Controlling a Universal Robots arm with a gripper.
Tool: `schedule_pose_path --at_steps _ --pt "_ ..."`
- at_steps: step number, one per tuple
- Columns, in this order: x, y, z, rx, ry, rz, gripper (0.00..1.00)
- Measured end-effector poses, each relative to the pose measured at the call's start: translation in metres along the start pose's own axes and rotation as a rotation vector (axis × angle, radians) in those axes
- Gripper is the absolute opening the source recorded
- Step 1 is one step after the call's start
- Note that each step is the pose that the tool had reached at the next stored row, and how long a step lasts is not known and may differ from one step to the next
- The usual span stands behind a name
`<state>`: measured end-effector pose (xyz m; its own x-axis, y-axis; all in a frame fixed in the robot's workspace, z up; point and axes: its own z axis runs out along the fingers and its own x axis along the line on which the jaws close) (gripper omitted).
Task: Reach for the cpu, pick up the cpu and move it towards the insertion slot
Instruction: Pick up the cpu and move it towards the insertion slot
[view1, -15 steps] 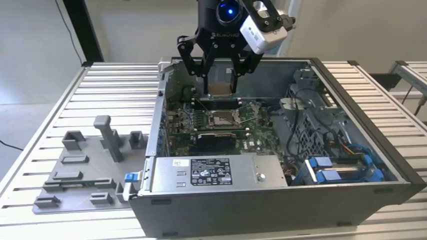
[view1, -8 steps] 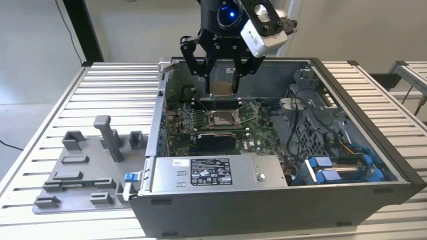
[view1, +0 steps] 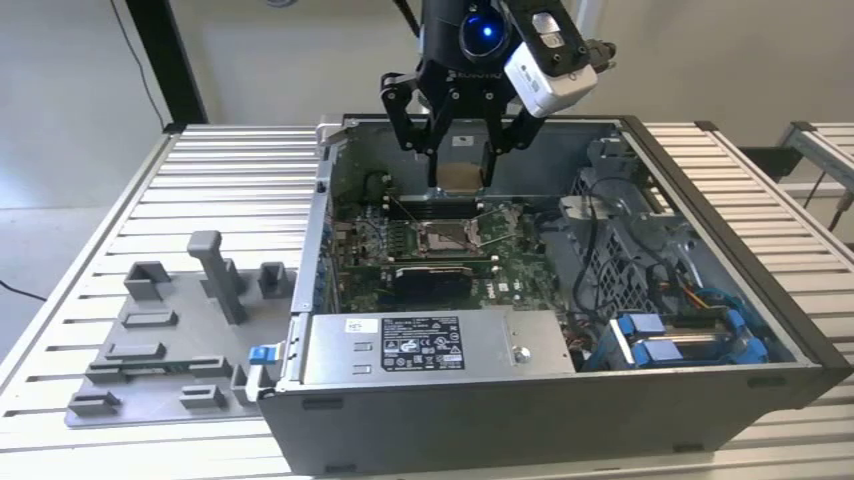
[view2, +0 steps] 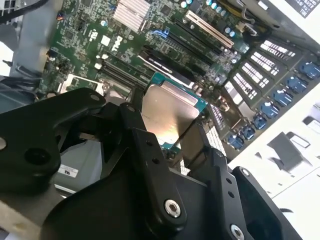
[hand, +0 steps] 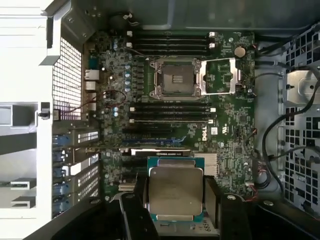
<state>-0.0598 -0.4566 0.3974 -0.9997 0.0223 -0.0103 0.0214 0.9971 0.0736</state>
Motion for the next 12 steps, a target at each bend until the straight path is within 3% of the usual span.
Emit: schedule_pose_path --at_steps 6,12 --pt "-0.001 0.003 0.0003 -0.0002 -0.0001 0.0 0.0" --pt "-0.0022 0.0253 0.0021 -0.0002 -0.0003 0.0 0.0"
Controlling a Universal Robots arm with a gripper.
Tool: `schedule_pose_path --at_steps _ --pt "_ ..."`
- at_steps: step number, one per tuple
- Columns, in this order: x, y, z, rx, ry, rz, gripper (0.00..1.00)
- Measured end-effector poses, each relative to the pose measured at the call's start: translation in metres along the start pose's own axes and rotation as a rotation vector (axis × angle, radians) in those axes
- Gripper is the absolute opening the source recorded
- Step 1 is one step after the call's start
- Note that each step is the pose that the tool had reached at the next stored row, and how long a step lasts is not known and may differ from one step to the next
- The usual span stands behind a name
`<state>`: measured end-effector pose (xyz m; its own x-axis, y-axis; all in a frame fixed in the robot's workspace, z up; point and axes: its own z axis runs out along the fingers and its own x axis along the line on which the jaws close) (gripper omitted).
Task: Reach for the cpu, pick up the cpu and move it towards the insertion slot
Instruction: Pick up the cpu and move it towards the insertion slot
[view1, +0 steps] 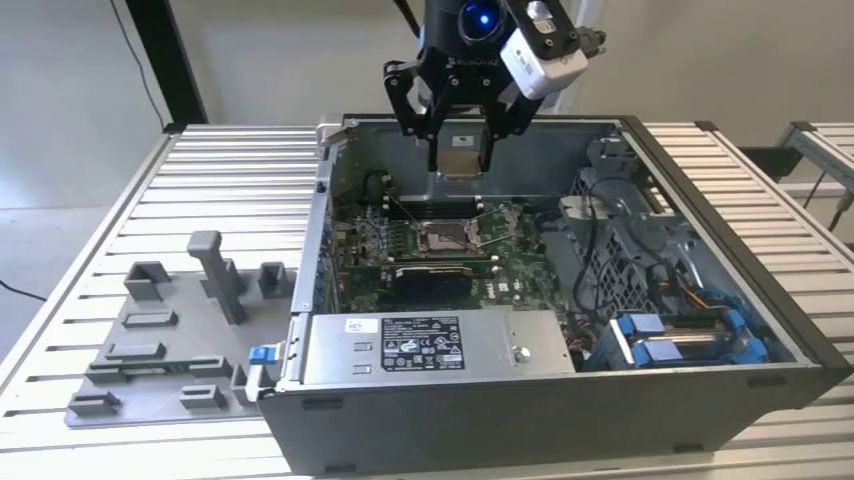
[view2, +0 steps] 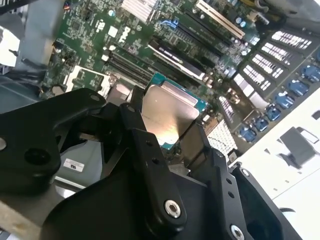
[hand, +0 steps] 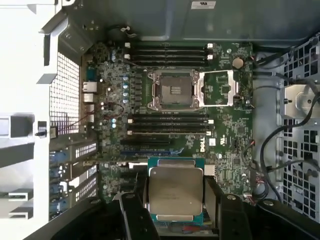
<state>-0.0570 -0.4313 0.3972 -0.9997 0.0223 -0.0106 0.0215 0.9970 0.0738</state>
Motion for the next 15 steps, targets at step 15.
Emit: schedule_pose_path --at_steps 15 --pt "-0.0119 0.0474 0.0044 0.0 -0.0002 0.0 0.0"
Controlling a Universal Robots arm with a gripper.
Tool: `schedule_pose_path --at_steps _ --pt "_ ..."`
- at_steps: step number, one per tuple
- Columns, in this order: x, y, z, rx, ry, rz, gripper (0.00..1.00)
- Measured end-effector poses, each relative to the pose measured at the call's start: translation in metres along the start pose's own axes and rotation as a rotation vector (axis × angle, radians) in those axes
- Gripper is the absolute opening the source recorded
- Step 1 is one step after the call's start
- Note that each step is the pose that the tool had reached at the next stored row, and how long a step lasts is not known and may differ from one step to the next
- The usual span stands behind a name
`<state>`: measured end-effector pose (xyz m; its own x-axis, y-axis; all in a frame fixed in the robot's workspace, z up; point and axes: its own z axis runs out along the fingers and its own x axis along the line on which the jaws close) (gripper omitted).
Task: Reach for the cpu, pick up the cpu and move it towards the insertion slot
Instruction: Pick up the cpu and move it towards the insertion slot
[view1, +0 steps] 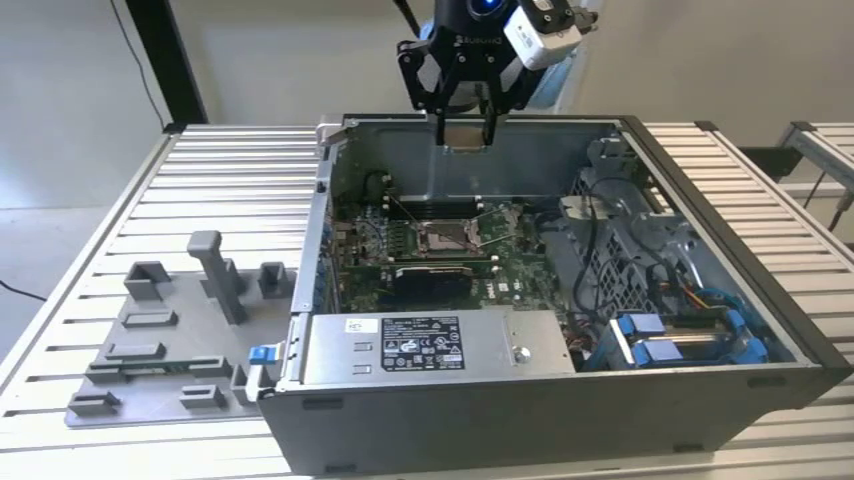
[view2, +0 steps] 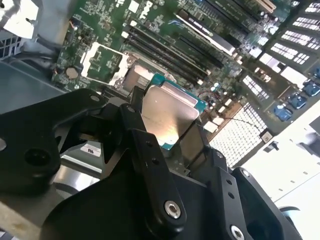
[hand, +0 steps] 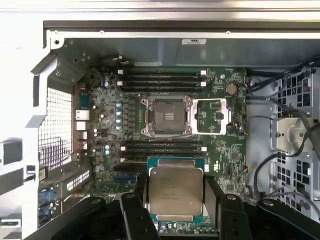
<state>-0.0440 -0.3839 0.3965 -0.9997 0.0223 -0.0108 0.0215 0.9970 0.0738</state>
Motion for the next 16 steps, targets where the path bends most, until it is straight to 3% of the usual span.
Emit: schedule_pose_path --at_steps 11,16 --pt "-0.0018 0.0289 0.0025 0.0001 -0.0016 0.0 0.0" --pt "-0.0032 0.0357 0.003 0.0002 -0.0015 0.0 0.0"
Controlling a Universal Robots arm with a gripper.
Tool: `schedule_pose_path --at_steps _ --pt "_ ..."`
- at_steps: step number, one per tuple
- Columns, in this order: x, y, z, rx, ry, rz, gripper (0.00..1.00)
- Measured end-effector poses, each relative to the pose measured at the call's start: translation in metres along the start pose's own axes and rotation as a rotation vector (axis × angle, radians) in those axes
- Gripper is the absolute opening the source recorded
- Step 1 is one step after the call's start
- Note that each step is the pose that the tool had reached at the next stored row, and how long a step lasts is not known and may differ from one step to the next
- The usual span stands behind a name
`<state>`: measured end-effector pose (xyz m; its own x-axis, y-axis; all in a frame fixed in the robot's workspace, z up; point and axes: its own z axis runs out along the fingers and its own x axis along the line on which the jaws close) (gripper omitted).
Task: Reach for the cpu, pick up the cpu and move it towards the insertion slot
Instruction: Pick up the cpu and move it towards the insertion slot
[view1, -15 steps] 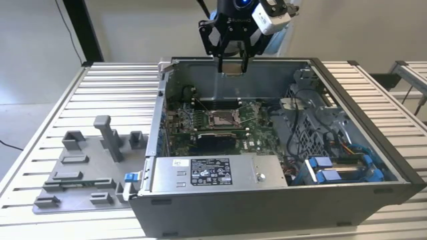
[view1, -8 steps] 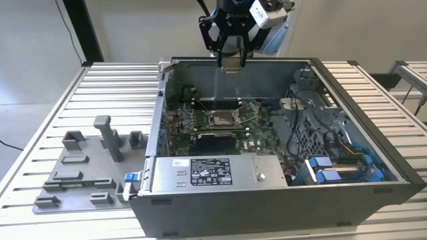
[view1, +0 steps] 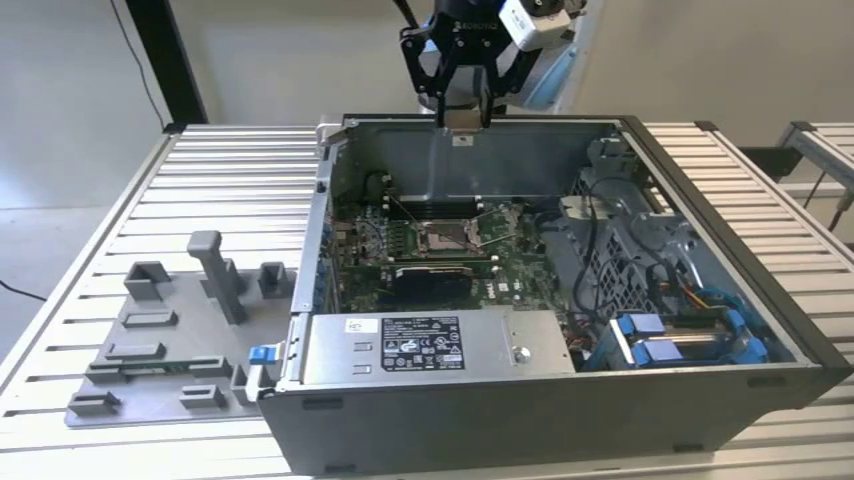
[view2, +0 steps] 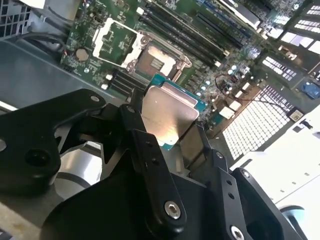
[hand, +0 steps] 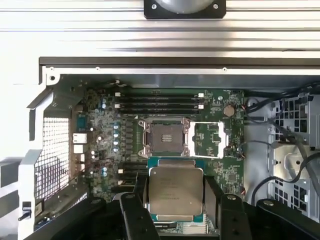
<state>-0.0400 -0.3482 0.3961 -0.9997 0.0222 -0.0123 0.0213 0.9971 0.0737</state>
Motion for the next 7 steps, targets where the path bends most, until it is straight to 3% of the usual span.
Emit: schedule_pose_path --at_steps 7 --pt "0.0001 0.0003 0.0 -0.0001 -0.0001 0.0 0.0"
